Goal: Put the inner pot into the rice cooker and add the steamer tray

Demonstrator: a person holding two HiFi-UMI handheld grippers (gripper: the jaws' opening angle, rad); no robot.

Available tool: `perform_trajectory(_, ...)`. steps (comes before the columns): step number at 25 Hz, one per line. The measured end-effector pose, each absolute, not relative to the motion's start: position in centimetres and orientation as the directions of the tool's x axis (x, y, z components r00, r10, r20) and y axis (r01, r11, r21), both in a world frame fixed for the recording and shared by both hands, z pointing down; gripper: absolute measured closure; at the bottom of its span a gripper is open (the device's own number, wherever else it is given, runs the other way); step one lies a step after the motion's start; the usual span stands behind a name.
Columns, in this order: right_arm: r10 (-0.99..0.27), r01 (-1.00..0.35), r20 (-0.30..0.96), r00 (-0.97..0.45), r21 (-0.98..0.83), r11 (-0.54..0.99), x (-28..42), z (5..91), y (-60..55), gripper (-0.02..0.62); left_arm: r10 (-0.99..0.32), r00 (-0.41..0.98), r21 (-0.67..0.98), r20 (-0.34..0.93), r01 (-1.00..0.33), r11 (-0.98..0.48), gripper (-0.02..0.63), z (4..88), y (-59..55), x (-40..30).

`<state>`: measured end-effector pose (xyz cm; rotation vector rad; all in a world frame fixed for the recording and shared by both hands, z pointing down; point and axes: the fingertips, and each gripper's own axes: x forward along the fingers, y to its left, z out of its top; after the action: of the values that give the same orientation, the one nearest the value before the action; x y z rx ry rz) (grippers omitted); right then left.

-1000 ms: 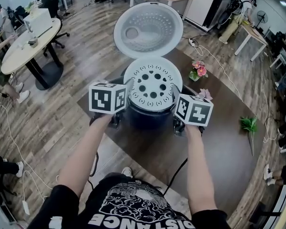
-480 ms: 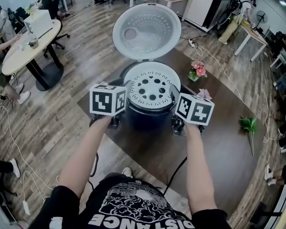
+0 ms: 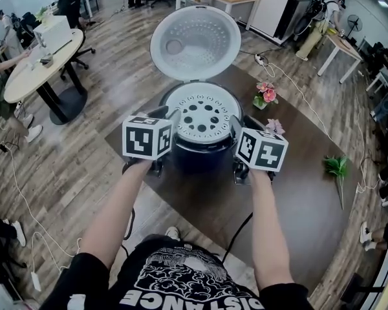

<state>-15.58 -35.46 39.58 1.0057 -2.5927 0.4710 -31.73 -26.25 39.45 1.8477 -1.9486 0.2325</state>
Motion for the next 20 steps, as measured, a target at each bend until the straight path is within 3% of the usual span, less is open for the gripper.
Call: perform_trajectory(20, -0.684, -0.768, 0.368, -0.63, -0.161, 0.62, -5.2, 37.7, -32.8, 0.454, -0.93, 0.109, 0.103, 0.35, -0.992, -0.077, 0.482, 37.0, -27.2, -22.7)
